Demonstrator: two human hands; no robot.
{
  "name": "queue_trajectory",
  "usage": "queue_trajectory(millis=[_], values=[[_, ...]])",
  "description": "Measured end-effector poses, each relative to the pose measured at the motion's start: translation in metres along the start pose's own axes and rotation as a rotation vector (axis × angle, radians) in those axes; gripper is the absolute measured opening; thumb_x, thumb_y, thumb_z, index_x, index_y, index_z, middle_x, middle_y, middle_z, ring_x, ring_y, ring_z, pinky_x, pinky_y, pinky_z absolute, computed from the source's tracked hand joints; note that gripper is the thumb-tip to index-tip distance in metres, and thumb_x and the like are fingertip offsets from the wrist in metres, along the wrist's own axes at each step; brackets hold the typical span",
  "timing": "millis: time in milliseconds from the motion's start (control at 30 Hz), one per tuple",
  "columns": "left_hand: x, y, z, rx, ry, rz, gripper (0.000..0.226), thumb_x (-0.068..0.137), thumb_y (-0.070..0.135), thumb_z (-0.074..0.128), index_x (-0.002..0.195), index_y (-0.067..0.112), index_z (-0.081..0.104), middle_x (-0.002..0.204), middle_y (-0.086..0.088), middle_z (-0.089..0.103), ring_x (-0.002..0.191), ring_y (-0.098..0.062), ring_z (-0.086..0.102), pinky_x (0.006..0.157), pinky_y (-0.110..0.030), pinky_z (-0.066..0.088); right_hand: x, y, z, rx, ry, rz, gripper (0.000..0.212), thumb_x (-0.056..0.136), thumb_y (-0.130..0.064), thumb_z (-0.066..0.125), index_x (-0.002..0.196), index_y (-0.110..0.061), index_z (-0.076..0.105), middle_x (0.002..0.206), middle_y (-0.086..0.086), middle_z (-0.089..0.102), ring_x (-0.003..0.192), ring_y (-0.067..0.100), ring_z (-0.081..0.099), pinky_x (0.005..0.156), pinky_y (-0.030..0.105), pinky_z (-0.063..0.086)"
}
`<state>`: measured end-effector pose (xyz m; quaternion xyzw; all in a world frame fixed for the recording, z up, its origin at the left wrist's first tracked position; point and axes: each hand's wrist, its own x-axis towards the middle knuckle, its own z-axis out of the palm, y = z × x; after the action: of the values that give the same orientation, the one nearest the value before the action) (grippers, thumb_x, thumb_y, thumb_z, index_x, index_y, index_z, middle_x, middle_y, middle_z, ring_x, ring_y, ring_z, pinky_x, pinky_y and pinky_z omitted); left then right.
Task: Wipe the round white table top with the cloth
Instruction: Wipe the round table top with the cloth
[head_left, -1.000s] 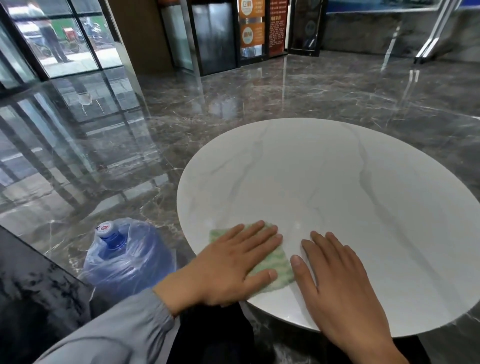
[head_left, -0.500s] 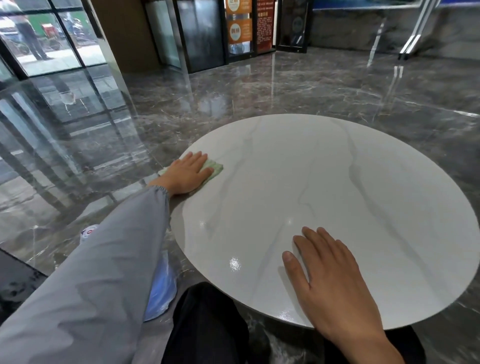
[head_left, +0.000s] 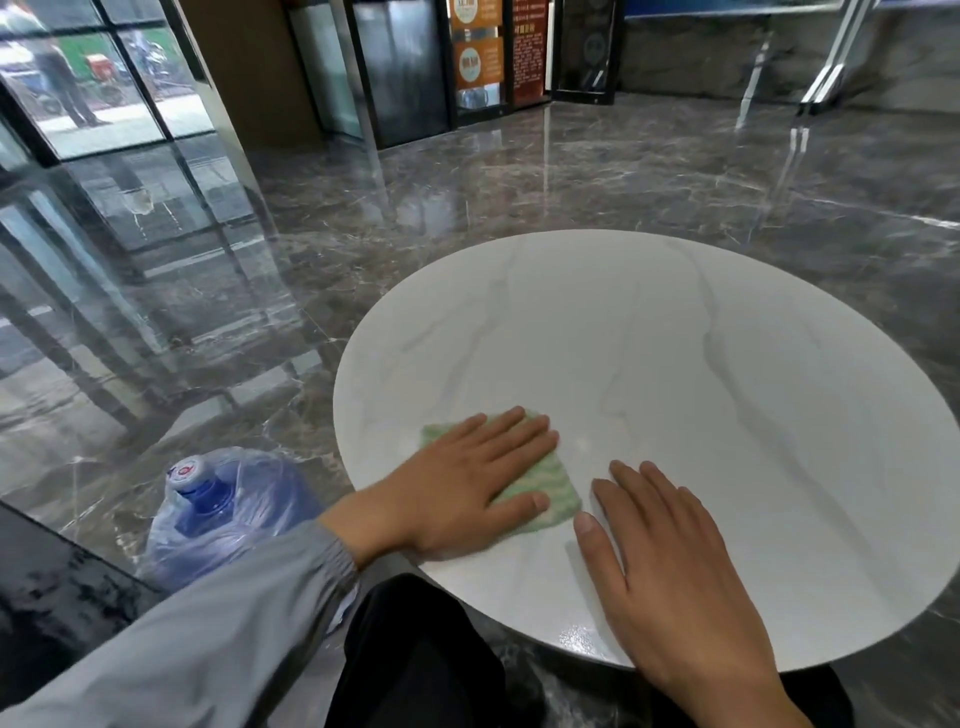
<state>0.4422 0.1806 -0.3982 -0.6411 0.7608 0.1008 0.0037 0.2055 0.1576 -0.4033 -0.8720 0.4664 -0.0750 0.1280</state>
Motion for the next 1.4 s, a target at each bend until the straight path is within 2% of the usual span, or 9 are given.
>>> queue_trajectory(millis=[233,333,600,667,767,1000,1100,1300,1400], values=[[0.071,-0.139,-0.034,-0.001,-0.011,-0.476,0.071,0.108,0.06,0.022,0.168,0.025,0.005,0.177,0.003,-0.003,0.162,-0.019,-0.006,0.131,-0.043,0.003,-0.001,0.004,0.006,0.031,0.047,-0.016,0.084,0.091,-0.069,-0.009,0.156,-0.037,0.033,0.169,-0.017,0.016,0.157,0.006,-0.004,0.127,0.031,-0.005],[0.084,-0.152,-0.031,0.011,0.006,-0.561,0.071,0.109,0.059,0.018,0.168,0.024,0.003,0.176,0.003,-0.005,0.162,-0.022,-0.007,0.13,-0.048,0.002,0.0,0.005,0.007,0.041,0.057,-0.015,0.082,0.093,-0.068,-0.006,0.154,-0.035,0.038,0.168,-0.015,0.023,0.158,0.009,0.002,0.128,0.033,0.0],[0.053,-0.014,-0.005,0.033,0.048,-0.092,0.07,0.108,0.058,0.02,0.168,0.026,0.002,0.175,0.009,-0.007,0.161,-0.012,-0.013,0.13,-0.038,-0.008,0.0,0.005,0.009,0.055,0.101,-0.024,0.085,0.097,-0.069,-0.006,0.15,-0.03,0.048,0.165,-0.01,0.034,0.157,0.013,0.015,0.125,0.033,0.003],[0.036,0.022,0.007,0.03,0.074,0.01,0.068,0.109,0.059,0.019,0.168,0.029,0.0,0.173,0.014,-0.011,0.159,-0.007,-0.018,0.128,-0.034,-0.012,0.0,0.005,0.007,0.065,0.068,-0.026,0.086,0.094,-0.07,-0.009,0.156,-0.033,0.036,0.168,-0.014,0.025,0.157,0.008,0.005,0.126,0.03,0.0],[0.029,0.023,0.004,-0.023,0.025,-0.032,0.069,0.107,0.063,0.018,0.167,0.036,-0.004,0.17,0.021,-0.017,0.155,0.001,-0.023,0.126,-0.029,-0.016,0.0,0.003,0.001,0.089,0.038,-0.017,0.087,0.088,-0.069,-0.013,0.16,-0.036,0.023,0.169,-0.019,0.013,0.156,0.003,-0.006,0.126,0.028,-0.006],[0.061,-0.1,-0.023,-0.022,0.027,-0.409,0.072,0.107,0.063,0.021,0.168,0.03,0.004,0.176,0.007,-0.003,0.162,-0.014,-0.007,0.13,-0.04,0.0,-0.003,0.006,0.006,0.1,0.074,-0.03,0.075,0.096,-0.068,-0.001,0.147,-0.035,0.042,0.167,-0.013,0.025,0.158,0.009,0.004,0.128,0.034,0.003],[0.073,-0.106,-0.02,0.006,0.036,-0.469,0.072,0.107,0.063,0.017,0.168,0.028,0.003,0.176,0.007,-0.005,0.162,-0.018,-0.009,0.13,-0.046,0.0,-0.003,0.006,0.007,0.095,0.08,-0.028,0.071,0.098,-0.067,0.002,0.149,-0.034,0.04,0.168,-0.012,0.024,0.158,0.011,0.005,0.129,0.036,0.005],[0.079,0.006,-0.01,0.016,0.009,-0.122,0.069,0.109,0.059,0.018,0.167,0.028,-0.001,0.176,0.008,-0.01,0.16,-0.013,-0.016,0.13,-0.042,-0.006,-0.005,0.005,0.009,0.249,0.207,0.033,0.078,0.097,-0.071,0.004,0.161,-0.029,0.018,0.169,-0.012,0.015,0.156,0.001,-0.007,0.122,0.017,-0.007],[0.068,0.068,0.004,0.055,0.001,0.125,0.072,0.109,0.056,0.025,0.168,0.026,-0.003,0.176,0.004,-0.009,0.16,-0.016,-0.017,0.13,-0.043,-0.01,-0.005,0.004,0.008,0.351,0.281,0.054,0.081,0.096,-0.072,0.007,0.163,-0.026,0.018,0.17,-0.014,0.012,0.154,-0.003,-0.01,0.124,0.019,-0.001]])
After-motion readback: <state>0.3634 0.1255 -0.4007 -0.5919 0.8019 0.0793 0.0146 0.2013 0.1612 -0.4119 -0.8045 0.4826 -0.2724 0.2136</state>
